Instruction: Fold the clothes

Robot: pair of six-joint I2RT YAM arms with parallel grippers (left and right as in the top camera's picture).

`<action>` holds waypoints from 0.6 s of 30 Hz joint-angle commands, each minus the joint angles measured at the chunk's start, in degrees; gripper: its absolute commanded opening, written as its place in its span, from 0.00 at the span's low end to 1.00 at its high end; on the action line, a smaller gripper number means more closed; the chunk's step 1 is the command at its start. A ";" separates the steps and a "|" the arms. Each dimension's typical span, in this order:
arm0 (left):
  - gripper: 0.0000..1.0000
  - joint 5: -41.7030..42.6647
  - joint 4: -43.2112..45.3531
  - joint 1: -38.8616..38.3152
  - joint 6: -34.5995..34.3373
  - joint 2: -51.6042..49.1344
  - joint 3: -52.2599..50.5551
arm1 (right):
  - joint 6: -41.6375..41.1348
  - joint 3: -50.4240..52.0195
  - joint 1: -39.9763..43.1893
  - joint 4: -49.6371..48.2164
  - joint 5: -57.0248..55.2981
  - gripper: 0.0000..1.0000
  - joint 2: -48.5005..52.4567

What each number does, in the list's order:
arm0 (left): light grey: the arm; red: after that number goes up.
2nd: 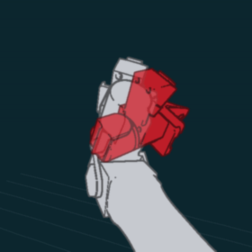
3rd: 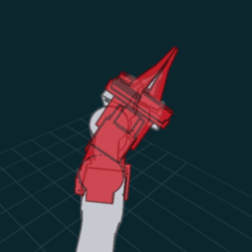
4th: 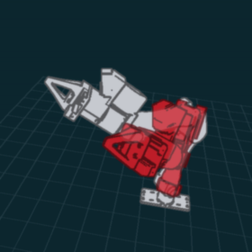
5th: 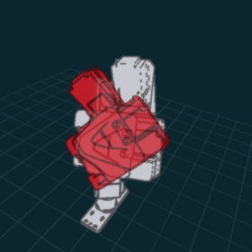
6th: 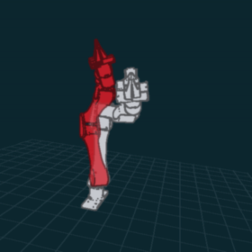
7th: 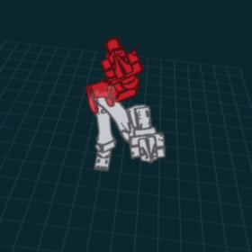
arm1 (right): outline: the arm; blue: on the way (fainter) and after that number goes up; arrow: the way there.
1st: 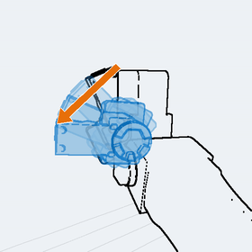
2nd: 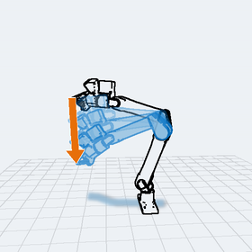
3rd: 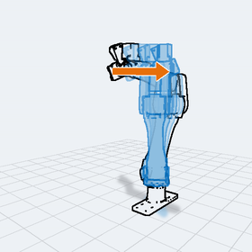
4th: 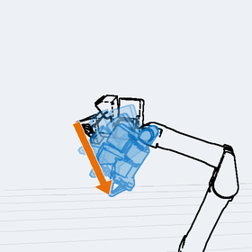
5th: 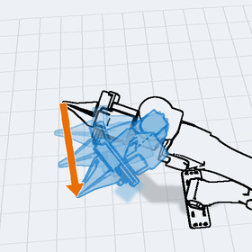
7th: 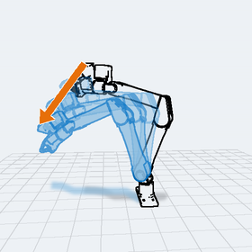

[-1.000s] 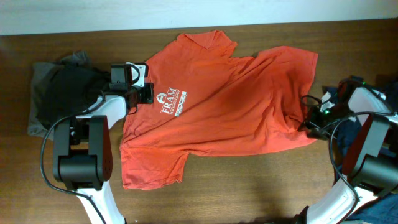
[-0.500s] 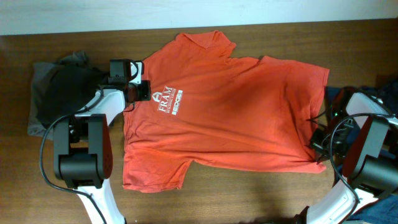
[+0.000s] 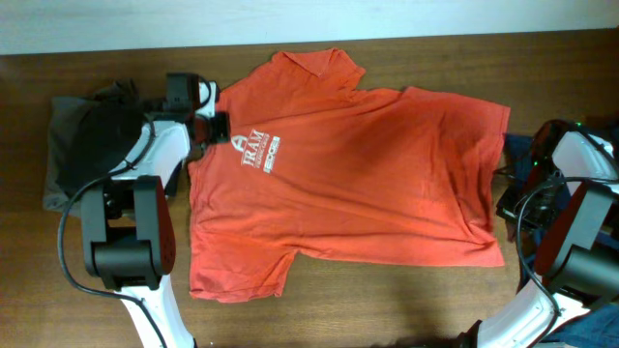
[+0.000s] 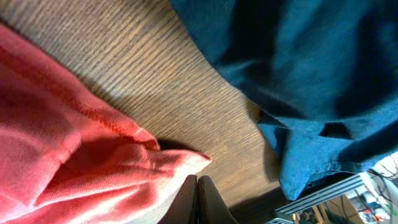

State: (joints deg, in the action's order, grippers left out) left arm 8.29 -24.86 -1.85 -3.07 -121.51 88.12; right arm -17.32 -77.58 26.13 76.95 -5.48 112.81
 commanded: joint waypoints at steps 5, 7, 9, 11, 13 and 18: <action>0.63 3.96 -15.72 0.50 -0.50 0.28 17.94 | 16.06 -0.87 0.48 -5.79 26.60 0.19 -0.02; 0.63 3.96 -21.40 0.52 0.15 0.48 24.02 | 16.33 -0.87 0.48 -8.50 30.49 0.23 -0.07; 0.63 3.93 -27.36 0.52 0.83 0.98 29.42 | 16.92 -0.87 0.46 -9.09 30.99 0.26 -0.07; 0.63 3.89 -34.36 0.52 3.04 2.10 34.21 | 16.94 -0.87 0.46 -8.83 31.01 0.26 -0.07; 0.63 3.50 -39.56 0.63 5.44 3.45 37.24 | 16.96 -0.87 0.46 -8.41 31.61 0.27 -0.07; 0.68 -3.23 -50.71 2.21 7.34 9.84 42.32 | 19.37 -0.87 0.46 -8.46 38.29 0.32 -0.50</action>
State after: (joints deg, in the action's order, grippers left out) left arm 9.32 -71.55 -1.28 1.39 -118.26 126.87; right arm -0.25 -77.76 26.46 68.27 27.09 112.81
